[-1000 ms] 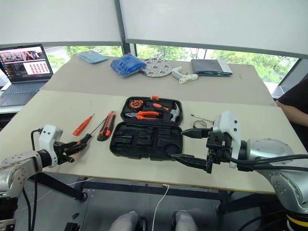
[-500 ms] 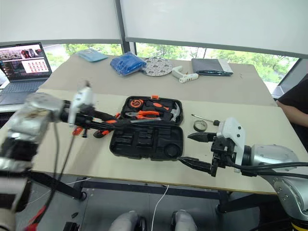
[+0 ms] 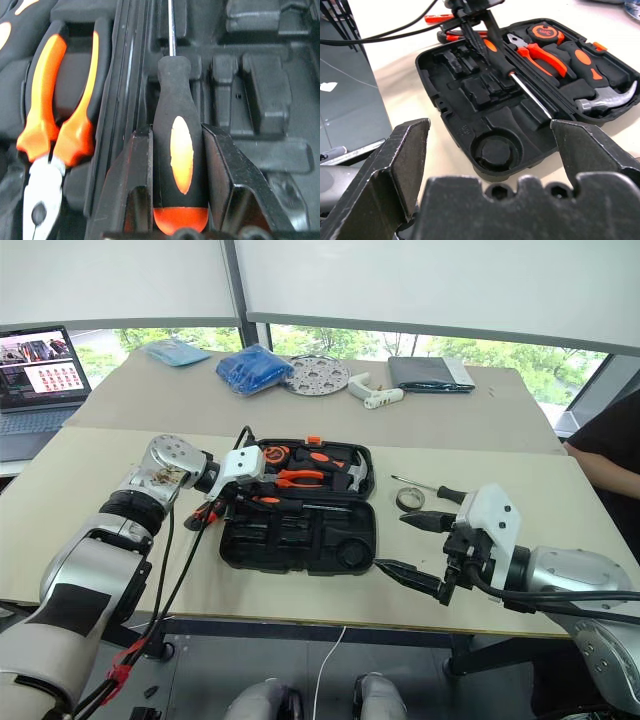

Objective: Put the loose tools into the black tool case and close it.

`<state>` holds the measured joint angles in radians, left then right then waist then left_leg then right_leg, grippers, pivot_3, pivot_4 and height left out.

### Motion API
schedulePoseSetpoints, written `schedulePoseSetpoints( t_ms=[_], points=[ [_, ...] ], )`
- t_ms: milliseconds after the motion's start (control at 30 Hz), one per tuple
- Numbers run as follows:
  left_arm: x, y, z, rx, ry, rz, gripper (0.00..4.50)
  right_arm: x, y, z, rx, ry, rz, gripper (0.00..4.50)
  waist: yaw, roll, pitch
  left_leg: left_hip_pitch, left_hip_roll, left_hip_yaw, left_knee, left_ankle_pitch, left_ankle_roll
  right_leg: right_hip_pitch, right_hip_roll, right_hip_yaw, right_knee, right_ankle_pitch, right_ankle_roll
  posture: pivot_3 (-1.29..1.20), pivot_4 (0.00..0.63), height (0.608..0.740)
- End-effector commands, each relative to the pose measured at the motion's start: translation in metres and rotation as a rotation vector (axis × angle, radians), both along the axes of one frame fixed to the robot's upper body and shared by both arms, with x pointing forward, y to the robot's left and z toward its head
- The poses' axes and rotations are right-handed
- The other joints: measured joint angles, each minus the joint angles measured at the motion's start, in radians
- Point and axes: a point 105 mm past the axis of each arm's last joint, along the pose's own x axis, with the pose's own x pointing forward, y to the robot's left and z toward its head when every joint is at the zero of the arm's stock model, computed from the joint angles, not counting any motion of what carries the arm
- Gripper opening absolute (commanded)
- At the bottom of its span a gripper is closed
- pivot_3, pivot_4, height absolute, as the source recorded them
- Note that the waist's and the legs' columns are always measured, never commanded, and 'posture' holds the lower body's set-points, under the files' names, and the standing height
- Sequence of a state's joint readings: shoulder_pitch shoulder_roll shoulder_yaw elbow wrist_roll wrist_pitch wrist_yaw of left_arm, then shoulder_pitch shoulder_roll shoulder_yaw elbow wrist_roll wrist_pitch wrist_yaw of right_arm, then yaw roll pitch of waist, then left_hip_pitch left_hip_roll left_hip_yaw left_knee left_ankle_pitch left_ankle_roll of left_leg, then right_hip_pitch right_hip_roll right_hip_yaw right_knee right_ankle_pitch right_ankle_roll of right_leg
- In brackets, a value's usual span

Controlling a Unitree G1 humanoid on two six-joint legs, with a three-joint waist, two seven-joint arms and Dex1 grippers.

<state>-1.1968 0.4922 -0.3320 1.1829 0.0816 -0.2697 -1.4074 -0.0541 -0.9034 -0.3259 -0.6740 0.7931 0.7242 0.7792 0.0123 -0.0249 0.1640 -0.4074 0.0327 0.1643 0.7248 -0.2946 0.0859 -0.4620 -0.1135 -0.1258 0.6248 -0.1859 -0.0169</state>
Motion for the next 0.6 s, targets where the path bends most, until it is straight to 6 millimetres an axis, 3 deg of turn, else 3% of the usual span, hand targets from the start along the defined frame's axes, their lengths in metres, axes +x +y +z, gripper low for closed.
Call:
schedulePoseSetpoints(
  t_ms=[33,100,133,167,200,367,467,600],
  points=[
    [0.005,0.001,0.013,-0.004,-0.058,0.007,0.89,0.004,-0.004,0.01,-0.009,-0.051,-0.029,4.5,0.001,0.0,0.0,-0.001,0.0,0.0,0.002,-0.001,0.001,0.0,0.0,0.0,0.001,0.0,0.001,0.0,0.15,0.718],
    [0.006,0.001,0.012,-0.006,-0.057,0.018,0.89,0.004,-0.003,0.01,-0.007,-0.052,-0.028,4.5,0.001,0.0,0.0,-0.002,0.0,-0.001,0.004,-0.001,0.002,0.0,-0.001,0.0,0.001,0.0,0.003,0.0,0.15,0.718],
    [0.007,0.0,0.012,-0.008,-0.059,0.022,1.39,0.004,-0.003,0.01,-0.006,-0.052,-0.027,4.5,0.001,0.0,0.0,-0.002,0.0,0.0,0.004,-0.002,0.003,0.0,-0.001,0.0,0.001,0.001,0.003,0.0,0.15,0.718],
    [0.007,0.0,0.012,-0.01,-0.061,0.024,1.39,0.004,-0.002,0.01,-0.006,-0.052,-0.024,4.5,0.001,0.0,0.0,-0.002,0.0,0.0,0.005,-0.002,0.003,0.0,-0.001,0.0,0.001,0.001,0.004,0.0,0.15,0.718],
    [0.008,-0.001,0.013,-0.013,-0.067,0.025,2.01,0.003,-0.001,0.009,-0.007,-0.052,-0.022,4.5,0.001,0.0,0.0,-0.002,0.0,0.0,0.005,-0.002,0.004,0.0,-0.002,0.001,0.001,0.001,0.004,0.0,0.15,0.718],
    [0.008,-0.005,0.028,-0.053,-0.071,0.01,3.72,0.001,0.0,0.009,-0.002,-0.046,-0.008,4.5,0.003,0.0,0.0,-0.002,0.0,0.0,0.006,-0.003,0.004,0.0,-0.002,0.001,0.001,0.002,0.004,0.0,0.15,0.718],
    [0.007,-0.009,0.033,-0.072,-0.076,-0.015,3.72,0.001,0.001,0.008,-0.001,-0.046,-0.009,4.5,0.002,0.0,0.0,-0.003,0.0,0.0,0.007,-0.003,0.004,0.0,-0.002,0.001,0.001,0.002,0.004,0.0,0.15,0.718],
    [0.009,-0.017,0.035,-0.108,-0.082,-0.007,2.51,0.005,0.001,0.007,0.004,-0.048,-0.011,4.5,0.001,0.0,0.0,-0.002,0.0,0.0,0.007,-0.003,0.004,0.0,-0.002,0.001,0.001,0.003,0.003,0.0,0.15,0.718]
  ],
)
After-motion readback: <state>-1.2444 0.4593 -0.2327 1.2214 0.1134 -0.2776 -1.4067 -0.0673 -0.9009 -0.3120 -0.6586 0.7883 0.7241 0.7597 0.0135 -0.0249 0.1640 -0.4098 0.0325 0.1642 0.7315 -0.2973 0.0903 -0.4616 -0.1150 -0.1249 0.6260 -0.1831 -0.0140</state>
